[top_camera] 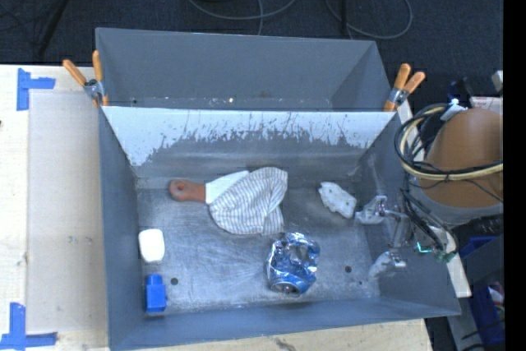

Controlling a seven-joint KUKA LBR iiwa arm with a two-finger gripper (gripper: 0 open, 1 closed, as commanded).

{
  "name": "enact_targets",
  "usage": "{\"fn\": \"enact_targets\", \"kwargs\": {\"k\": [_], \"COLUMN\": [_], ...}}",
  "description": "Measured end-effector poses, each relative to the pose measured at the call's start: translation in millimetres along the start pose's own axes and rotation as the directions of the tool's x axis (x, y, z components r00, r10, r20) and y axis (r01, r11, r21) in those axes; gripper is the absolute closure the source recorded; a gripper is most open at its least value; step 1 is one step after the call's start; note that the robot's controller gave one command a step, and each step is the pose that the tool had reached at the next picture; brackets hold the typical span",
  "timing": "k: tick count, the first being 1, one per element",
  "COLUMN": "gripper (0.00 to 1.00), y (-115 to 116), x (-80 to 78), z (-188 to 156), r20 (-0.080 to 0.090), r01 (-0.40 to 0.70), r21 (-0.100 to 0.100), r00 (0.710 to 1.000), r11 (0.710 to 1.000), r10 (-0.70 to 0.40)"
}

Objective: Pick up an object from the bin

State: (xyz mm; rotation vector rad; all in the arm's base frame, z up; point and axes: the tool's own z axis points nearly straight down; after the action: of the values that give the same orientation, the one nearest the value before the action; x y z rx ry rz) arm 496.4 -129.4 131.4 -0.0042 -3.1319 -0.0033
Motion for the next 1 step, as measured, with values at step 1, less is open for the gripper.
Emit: {"fn": "enact_targets", "kwargs": {"k": [1], "gripper": [0.00], "y": [0.3], "x": [-2.0], "z": [-4.0], "r20": [0.008], "r01": [0.003], "r21": [0.002], "r00": [1.000], "r11": [1.000], "r10": [-0.003]}}
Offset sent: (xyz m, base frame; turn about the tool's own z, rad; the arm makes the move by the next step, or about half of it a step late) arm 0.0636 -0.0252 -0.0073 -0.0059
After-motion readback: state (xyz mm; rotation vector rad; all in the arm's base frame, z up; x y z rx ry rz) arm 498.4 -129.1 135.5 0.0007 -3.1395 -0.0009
